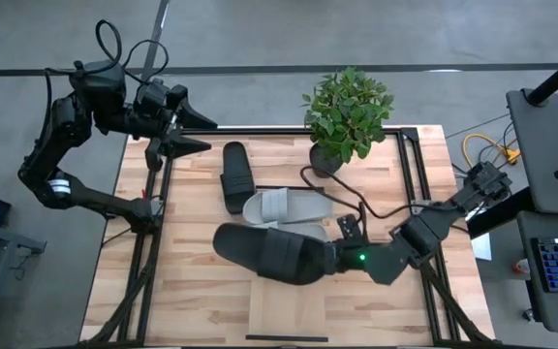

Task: Pick and place slides into the shelf
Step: Put the left black slipper on the shelf

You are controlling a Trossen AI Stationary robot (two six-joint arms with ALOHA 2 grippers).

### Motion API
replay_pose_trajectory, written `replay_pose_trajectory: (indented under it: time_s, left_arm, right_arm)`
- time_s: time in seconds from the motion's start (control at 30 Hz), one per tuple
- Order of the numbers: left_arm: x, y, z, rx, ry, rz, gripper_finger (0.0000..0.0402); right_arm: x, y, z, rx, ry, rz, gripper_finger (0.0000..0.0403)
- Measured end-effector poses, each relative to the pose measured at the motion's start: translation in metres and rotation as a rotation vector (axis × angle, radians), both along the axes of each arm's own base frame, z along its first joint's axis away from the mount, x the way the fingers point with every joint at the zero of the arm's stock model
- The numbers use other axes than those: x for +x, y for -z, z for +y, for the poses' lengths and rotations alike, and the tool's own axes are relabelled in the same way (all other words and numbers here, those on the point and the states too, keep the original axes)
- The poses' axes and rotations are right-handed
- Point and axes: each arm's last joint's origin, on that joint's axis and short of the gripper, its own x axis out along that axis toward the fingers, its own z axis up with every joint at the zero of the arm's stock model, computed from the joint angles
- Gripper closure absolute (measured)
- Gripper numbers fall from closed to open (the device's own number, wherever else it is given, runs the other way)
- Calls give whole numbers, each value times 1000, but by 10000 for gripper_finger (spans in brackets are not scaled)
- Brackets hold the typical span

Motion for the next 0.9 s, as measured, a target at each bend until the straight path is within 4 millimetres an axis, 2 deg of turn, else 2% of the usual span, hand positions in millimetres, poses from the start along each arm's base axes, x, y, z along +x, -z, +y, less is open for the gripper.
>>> replay_pose_trajectory:
  time_s: [0.23,0.4,0.6,0.9]
  left_arm:
    - [0,0,0,-1,0,2,152]
    - [0,0,0,-1,0,1,152]
    - [0,0,0,-2,0,3,152]
    - [0,0,0,-7,-1,5,152]
  right_arm:
    - [-10,23,14,69,34,35,349]
    - [-16,33,25,115,27,21,349]
    - [-23,40,34,161,-16,12,349]
    - [-26,64,42,233,-80,30,349]
